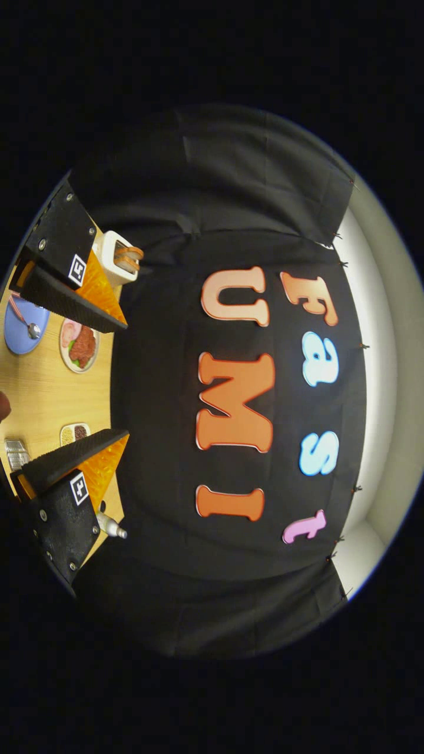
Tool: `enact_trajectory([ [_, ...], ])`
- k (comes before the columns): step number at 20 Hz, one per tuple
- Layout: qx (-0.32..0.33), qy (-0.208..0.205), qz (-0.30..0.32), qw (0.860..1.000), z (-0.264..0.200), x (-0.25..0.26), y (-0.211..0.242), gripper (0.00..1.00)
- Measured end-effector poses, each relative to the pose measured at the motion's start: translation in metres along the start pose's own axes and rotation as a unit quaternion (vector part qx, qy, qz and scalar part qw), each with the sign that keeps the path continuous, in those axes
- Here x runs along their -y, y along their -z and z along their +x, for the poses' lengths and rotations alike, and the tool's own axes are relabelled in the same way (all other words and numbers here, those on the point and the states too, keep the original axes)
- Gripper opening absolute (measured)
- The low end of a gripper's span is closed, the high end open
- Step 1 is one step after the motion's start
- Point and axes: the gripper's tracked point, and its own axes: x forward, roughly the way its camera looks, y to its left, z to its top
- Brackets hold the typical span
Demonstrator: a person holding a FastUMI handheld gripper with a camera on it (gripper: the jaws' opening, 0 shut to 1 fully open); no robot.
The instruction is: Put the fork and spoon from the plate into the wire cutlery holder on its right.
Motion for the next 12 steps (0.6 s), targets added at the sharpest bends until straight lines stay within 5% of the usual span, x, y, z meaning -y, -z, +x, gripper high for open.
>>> enact_trajectory([
  [6, -0.138, -0.056, -0.014, 0.989, 0.016, -0.059, 0.098, 0.98],
  [12, -0.287, -0.079, -0.008, 0.955, 0.008, -0.093, 0.214, 0.93],
])
